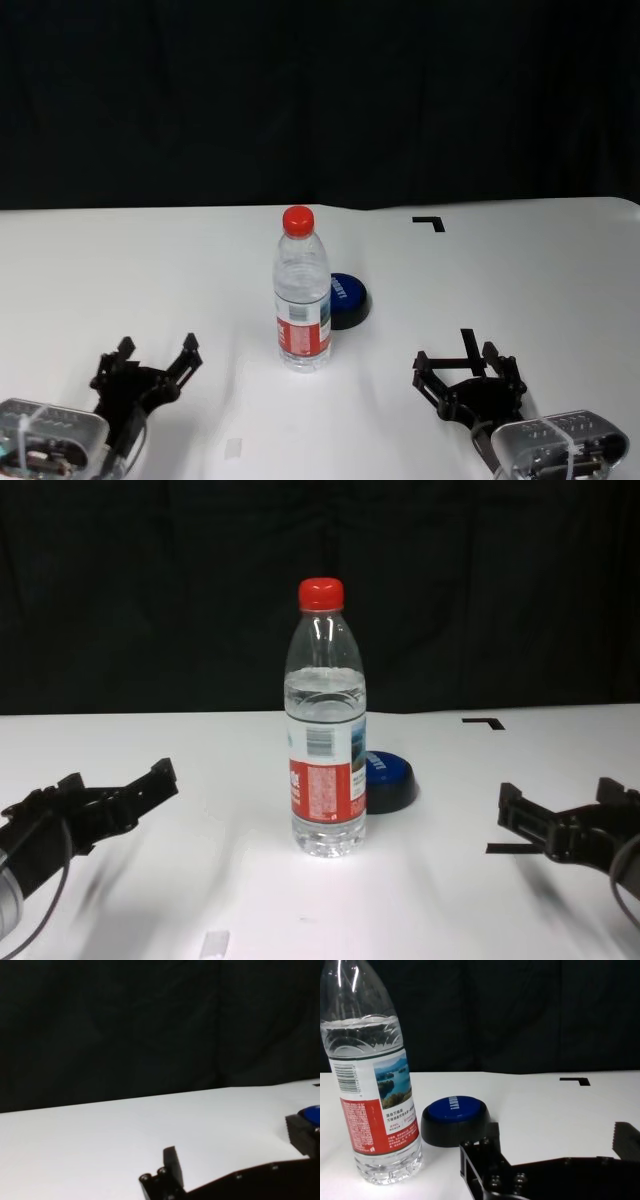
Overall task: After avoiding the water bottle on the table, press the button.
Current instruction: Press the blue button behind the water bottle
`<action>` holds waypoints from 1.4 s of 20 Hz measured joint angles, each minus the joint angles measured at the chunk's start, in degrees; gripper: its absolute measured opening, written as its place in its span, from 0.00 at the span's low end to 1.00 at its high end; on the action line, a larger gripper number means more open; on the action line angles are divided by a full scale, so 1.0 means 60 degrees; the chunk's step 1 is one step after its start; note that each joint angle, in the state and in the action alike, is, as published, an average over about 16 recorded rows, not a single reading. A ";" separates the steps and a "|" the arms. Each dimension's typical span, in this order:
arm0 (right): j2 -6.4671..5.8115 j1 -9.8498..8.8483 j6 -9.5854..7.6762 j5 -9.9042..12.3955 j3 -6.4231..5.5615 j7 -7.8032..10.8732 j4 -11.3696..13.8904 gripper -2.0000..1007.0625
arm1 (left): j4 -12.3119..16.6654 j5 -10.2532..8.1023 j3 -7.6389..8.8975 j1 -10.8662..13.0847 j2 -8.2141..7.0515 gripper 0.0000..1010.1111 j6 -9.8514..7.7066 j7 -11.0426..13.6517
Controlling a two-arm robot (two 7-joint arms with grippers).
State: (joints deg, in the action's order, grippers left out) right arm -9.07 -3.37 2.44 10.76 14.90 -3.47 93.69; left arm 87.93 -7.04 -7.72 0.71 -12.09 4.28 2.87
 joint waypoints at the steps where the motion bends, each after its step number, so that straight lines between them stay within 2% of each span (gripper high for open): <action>1: 0.0000 0.0000 0.0000 0.0000 0.0000 0.0000 0.0000 1.00 | 0.0011 0.0031 0.0021 0.0004 0.0006 1.00 -0.0006 0.0003; 13: 0.0000 0.0000 0.0000 0.0000 0.0000 0.0000 0.0000 1.00 | 0.0170 0.0502 0.0309 -0.0010 0.0011 1.00 -0.0115 0.0220; 28: 0.0000 0.0000 0.0000 0.0000 0.0000 0.0000 0.0000 1.00 | 0.0194 0.0916 0.0583 -0.0181 -0.0036 1.00 -0.0156 0.0689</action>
State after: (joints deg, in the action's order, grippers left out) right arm -9.07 -3.37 2.44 10.76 14.90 -3.47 93.69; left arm 89.10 -1.54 -4.22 -0.38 -12.31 3.34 7.01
